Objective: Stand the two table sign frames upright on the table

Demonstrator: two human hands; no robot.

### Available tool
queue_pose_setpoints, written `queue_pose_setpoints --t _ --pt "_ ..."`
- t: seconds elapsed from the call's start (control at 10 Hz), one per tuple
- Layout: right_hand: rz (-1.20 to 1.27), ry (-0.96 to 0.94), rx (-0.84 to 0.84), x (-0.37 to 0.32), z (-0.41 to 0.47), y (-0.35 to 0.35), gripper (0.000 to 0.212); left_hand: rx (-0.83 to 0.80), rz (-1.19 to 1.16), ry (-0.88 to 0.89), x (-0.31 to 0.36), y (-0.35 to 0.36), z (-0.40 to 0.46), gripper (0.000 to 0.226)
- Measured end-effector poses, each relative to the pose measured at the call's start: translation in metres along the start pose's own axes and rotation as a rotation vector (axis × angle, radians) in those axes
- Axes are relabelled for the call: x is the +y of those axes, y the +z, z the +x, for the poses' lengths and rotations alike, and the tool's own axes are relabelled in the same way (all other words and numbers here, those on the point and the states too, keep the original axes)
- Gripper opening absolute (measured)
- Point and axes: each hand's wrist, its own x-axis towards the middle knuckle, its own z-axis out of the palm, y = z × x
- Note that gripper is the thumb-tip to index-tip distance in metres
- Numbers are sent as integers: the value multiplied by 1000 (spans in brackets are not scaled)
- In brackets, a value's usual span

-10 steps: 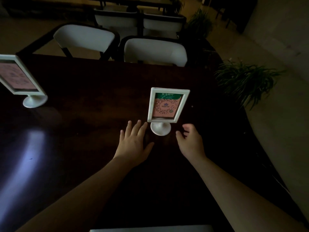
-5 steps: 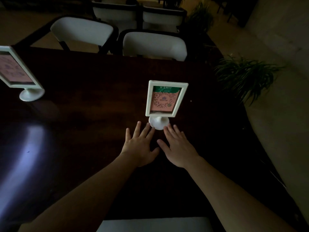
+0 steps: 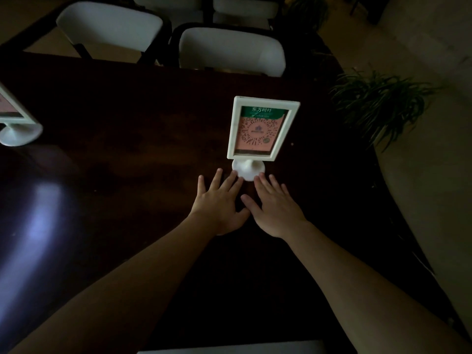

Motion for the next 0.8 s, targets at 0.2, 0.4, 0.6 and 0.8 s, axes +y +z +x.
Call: queue_pose_setpoints --t 0.2,0.4,0.6,0.8 --pt "9 11 5 10 18 -5 85 1 11 11 1 -3 23 89" --pt "-11 8 41 16 33 -6 85 5 41 11 -1 -4 39 89" --pt "26 1 22 15 33 -11 83 -20 48 15 -4 -7 41 91" --pt "16 -27 66 13 13 -20 76 12 70 -40 -15 -16 15 94"
